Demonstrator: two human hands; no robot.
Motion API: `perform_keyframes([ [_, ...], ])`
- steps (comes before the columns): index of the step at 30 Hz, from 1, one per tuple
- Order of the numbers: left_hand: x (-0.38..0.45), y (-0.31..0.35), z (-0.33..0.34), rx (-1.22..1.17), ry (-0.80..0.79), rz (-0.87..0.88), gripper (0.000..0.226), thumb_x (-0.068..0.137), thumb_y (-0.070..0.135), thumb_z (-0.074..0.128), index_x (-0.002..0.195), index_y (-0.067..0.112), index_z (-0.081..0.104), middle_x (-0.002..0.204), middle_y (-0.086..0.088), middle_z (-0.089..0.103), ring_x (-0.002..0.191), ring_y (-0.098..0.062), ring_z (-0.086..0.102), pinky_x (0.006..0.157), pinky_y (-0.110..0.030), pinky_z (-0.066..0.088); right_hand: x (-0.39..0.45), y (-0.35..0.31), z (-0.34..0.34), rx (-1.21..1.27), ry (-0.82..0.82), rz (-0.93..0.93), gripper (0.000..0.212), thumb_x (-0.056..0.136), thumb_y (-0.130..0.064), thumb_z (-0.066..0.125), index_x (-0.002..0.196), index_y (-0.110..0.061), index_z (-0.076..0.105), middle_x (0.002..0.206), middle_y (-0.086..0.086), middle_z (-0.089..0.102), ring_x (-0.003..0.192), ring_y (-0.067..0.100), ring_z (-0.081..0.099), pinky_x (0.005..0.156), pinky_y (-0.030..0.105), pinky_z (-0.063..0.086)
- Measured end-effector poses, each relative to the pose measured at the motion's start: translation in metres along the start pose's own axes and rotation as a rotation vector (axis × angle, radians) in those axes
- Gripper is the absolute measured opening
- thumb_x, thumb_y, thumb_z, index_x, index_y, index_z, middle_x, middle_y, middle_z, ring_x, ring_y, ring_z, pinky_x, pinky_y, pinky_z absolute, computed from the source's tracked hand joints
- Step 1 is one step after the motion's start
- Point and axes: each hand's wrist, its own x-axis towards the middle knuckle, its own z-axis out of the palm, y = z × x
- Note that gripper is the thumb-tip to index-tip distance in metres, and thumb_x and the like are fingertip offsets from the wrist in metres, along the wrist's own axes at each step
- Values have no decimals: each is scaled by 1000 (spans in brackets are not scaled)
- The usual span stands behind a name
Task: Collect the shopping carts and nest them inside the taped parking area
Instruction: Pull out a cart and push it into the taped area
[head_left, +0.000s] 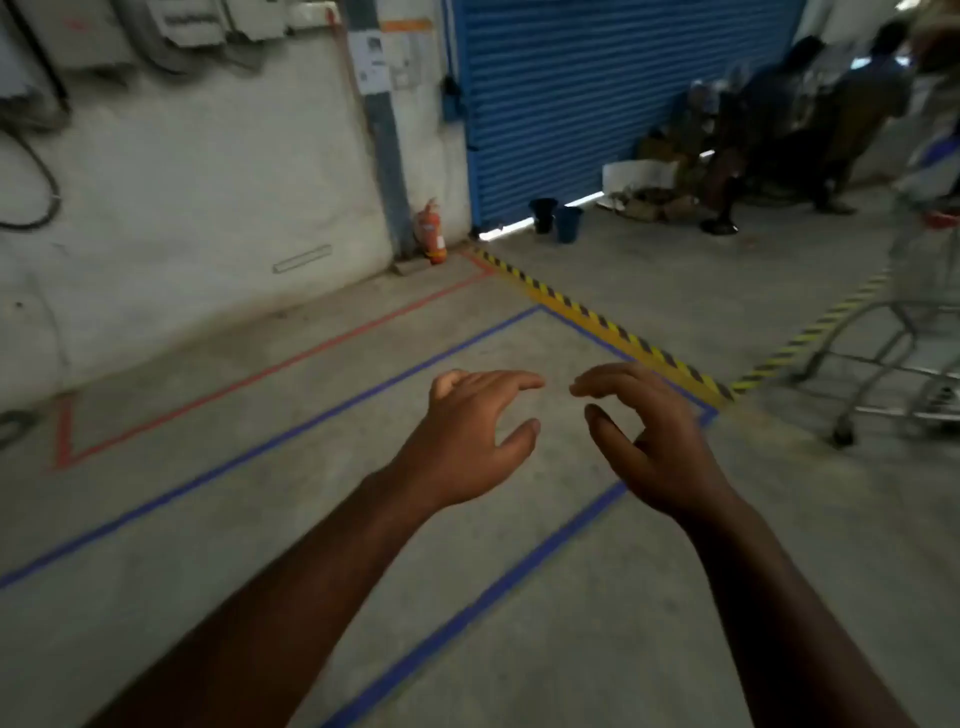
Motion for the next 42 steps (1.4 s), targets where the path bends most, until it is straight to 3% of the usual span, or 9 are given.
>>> perform_keyframes([
  [8, 87, 89, 185, -261, -253, 17, 44, 90, 42, 62, 134, 32, 59, 131, 20, 62, 122, 1, 54, 108, -14, 15, -64, 135, -147, -182, 144, 413, 21, 94, -16, 63, 110, -23, 72, 113, -9, 69, 105, 14, 67, 89, 40, 55],
  [12, 135, 122, 248, -329, -301, 62, 47, 89, 49, 54, 132, 32, 60, 130, 18, 64, 120, -4, 58, 105, -23, 23, -79, 172, -197, -211, 184, 521, 19, 95, -20, 63, 110, -24, 72, 115, -17, 68, 104, 12, 68, 85, 40, 57],
  [17, 202, 152, 327, -441, -327, 84, 46, 87, 47, 57, 131, 32, 61, 128, 16, 65, 121, -7, 59, 107, -39, 35, -82, 233, -239, -243, 224, 634, 19, 96, -20, 63, 111, -24, 73, 114, -13, 70, 103, 12, 69, 85, 39, 57],
  [22, 277, 159, 412, -495, -410, 109, 49, 86, 49, 54, 131, 31, 62, 127, 15, 65, 121, -9, 59, 101, -29, 29, -64, 311, -271, -293, 217, 687, 19, 97, -20, 64, 112, -25, 74, 115, -12, 69, 106, 9, 68, 88, 36, 56],
  [28, 402, 166, 486, -561, -495, 124, 45, 90, 44, 57, 132, 31, 60, 131, 16, 63, 122, -7, 57, 103, -30, 27, -11, 421, -318, -343, 219, 758, 19, 98, -18, 65, 113, -23, 74, 116, -14, 69, 107, 9, 68, 88, 42, 57],
  [34, 522, 200, 548, -578, -563, 173, 45, 89, 44, 56, 131, 29, 62, 130, 13, 65, 122, -10, 58, 107, -35, 31, 27, 508, -380, -355, 306, 833, 19, 99, -19, 65, 114, -24, 75, 117, -14, 70, 110, 9, 68, 91, 41, 57],
  [38, 584, 237, 606, -639, -598, 207, 42, 89, 41, 59, 129, 28, 64, 125, 13, 67, 119, -10, 61, 108, -52, 41, 31, 576, -431, -352, 373, 853, 19, 97, -22, 64, 113, -24, 75, 114, -12, 71, 107, 9, 68, 89, 42, 57],
  [42, 643, 281, 676, -611, -626, 238, 41, 91, 39, 61, 131, 31, 62, 129, 14, 64, 125, -12, 58, 109, -54, 40, 32, 658, -489, -321, 337, 846, 19, 98, -26, 64, 114, -24, 75, 115, -12, 70, 105, 10, 67, 89, 42, 56],
])
